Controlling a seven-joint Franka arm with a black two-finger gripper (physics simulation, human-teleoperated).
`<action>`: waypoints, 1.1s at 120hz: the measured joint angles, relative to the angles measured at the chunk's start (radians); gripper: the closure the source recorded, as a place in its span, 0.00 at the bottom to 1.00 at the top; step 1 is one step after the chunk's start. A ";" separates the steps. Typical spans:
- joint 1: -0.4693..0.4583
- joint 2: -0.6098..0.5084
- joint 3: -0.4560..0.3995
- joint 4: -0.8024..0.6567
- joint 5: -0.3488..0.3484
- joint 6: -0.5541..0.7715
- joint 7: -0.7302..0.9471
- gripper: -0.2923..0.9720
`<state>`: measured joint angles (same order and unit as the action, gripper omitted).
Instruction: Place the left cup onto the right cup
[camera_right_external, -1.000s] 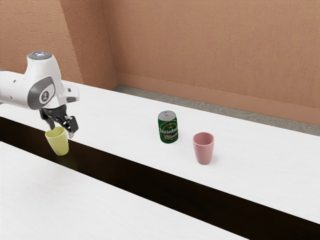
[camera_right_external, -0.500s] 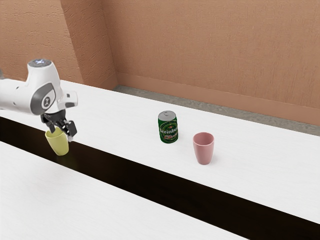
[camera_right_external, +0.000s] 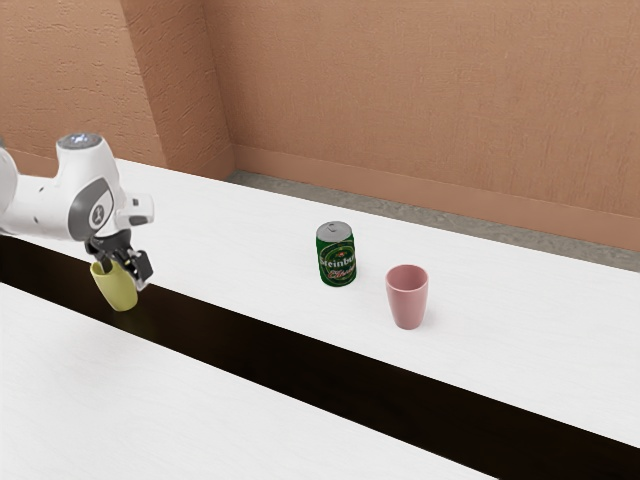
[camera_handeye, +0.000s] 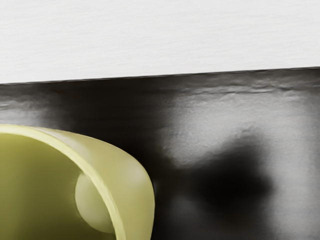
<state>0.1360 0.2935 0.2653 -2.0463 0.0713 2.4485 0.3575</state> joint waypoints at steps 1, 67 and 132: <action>0.001 0.002 0.000 0.000 -0.003 0.001 0.002 0.24; 0.024 0.054 0.000 0.021 -0.085 0.042 0.104 0.72; 0.020 0.046 -0.005 0.052 -0.075 0.035 0.133 0.84</action>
<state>0.1559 0.3398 0.2601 -1.9943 -0.0032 2.4834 0.4906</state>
